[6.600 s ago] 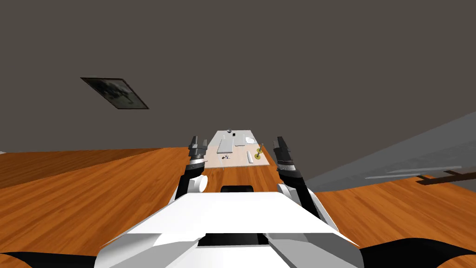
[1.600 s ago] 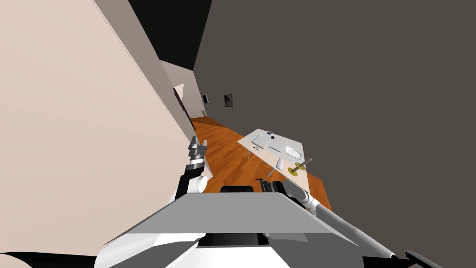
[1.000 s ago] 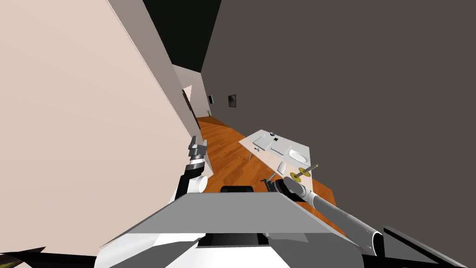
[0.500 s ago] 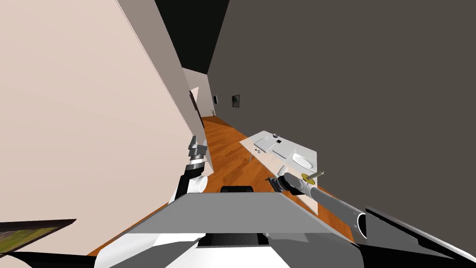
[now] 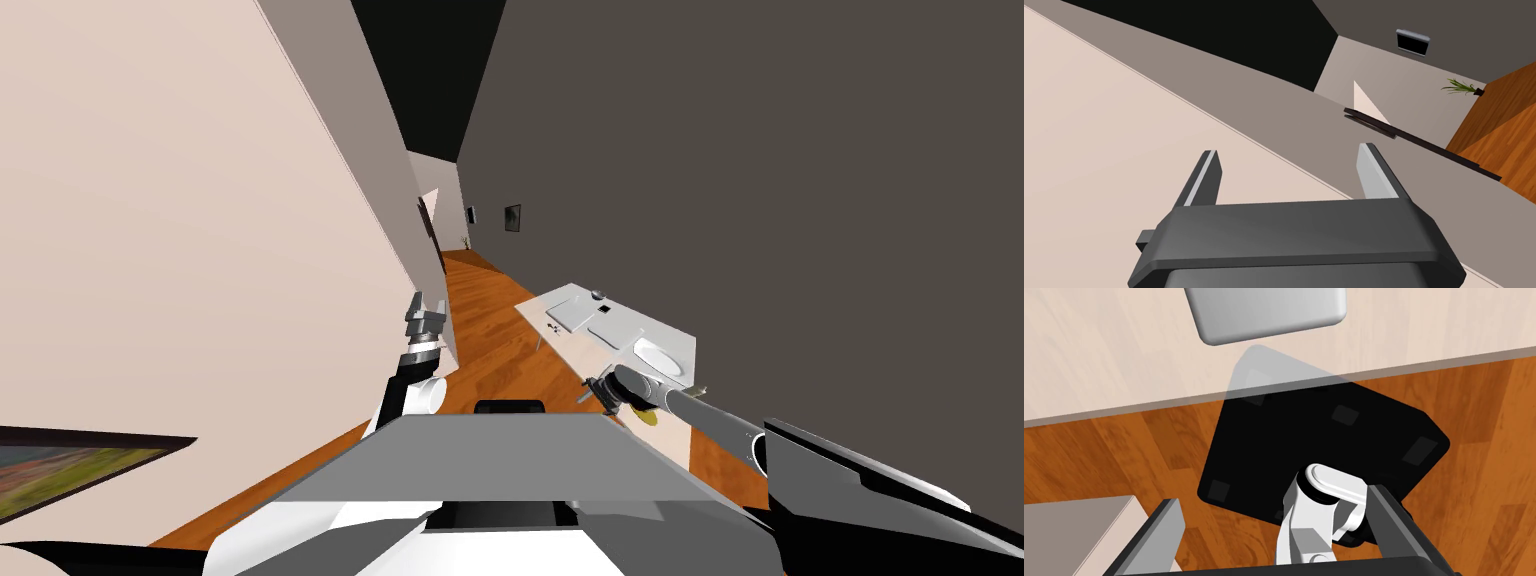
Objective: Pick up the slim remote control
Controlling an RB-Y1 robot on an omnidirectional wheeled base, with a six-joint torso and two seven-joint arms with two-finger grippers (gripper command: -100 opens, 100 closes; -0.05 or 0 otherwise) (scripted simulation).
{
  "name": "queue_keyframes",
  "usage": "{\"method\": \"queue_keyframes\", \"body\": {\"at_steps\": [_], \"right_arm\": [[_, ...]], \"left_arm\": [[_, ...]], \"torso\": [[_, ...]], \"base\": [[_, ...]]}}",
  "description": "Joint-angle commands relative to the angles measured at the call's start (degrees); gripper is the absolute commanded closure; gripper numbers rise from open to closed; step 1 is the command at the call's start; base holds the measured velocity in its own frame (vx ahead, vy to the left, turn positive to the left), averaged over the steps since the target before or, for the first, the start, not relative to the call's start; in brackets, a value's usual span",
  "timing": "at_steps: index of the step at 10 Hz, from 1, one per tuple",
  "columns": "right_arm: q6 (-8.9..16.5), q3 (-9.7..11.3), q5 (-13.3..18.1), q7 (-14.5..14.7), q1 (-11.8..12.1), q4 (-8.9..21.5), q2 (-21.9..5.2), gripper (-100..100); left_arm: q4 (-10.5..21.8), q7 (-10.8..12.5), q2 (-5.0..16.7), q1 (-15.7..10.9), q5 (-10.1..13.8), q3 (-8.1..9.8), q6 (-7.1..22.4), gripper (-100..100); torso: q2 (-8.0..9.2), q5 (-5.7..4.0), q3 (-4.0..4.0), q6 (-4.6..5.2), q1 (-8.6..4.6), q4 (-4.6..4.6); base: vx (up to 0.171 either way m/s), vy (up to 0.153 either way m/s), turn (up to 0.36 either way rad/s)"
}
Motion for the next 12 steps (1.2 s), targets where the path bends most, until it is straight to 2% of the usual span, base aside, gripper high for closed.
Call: {"method": "queue_keyframes", "body": {"at_steps": [1, 3, 4, 7, 9, 10, 11, 12], "right_arm": [[-0.1, 0.7, 0.4, 0.6, -1.4, 2.4, -0.1, -100], [0.1, 3.1, 1.8, 1.7, -5.1, 6.2, -0.3, -100], [0.1, 3.1, 1.8, 1.7, -5.1, 6.9, -0.3, -100], [0.8, 6.1, 2.8, 2.9, -8.8, 12.2, 1.3, -100], [0.9, 6.1, 2.9, 2.6, -8.6, 11.9, 1.4, -100], [1.0, 6.1, 2.9, 2.6, -8.6, 12.0, 1.4, 0], [2.0, 5.8, 2.2, 2.5, -7.9, 13.8, 2.1, -100], [2.7, 5.5, 1.7, 2.4, -7.4, 14.9, 2.6, -100]], "left_arm": [[0.0, 0.0, 0.0, 0.0, 0.0, 0.0, 0.0, 0], [0.0, 0.0, 0.0, 0.0, 0.0, 0.0, 0.0, 0], [0.0, 0.0, 0.0, 0.0, 0.0, 0.0, 0.0, 0], [0.0, 0.0, 0.0, 0.0, 0.0, 0.0, 0.0, 0], [0.0, 0.0, 0.0, 0.0, 0.0, 0.0, 0.0, 0], [0.0, 0.0, 0.0, 0.0, 0.0, 0.0, 0.0, 0], [0.0, 0.0, 0.0, 0.0, 0.0, -0.01, 0.0, 0], [0.0, 0.0, 0.0, 0.0, 0.0, -0.02, 0.0, 0]], "torso": [[0.0, 0.0, 0.0, 0.0, 0.0, 0.0], [0.09, 0.03, 0.05, 0.02, 0.12, 0.02], [0.03, 0.0, 0.02, 0.02, -0.03, 0.01], [-0.07, -0.01, -0.04, 0.03, -0.02, -0.02], [-0.06, -0.06, -0.05, 0.04, -0.08, -0.03], [0.03, 0.02, 0.01, 0.05, 0.29, -0.01], [0.09, 0.08, 0.04, 0.05, 0.49, 0.0], [0.23, 0.09, 0.12, -0.03, 0.52, 0.03]], "base": [[0.023, -0.117, 0.076], [0.019, -0.14, 0.101], [0.031, -0.127, 0.073], [0.054, -0.171, 0.078], [0.029, -0.114, 0.042], [0.004, -0.014, 0.0], [-0.043, -0.025, 0.299], [-0.086, -0.04, 0.312]]}}
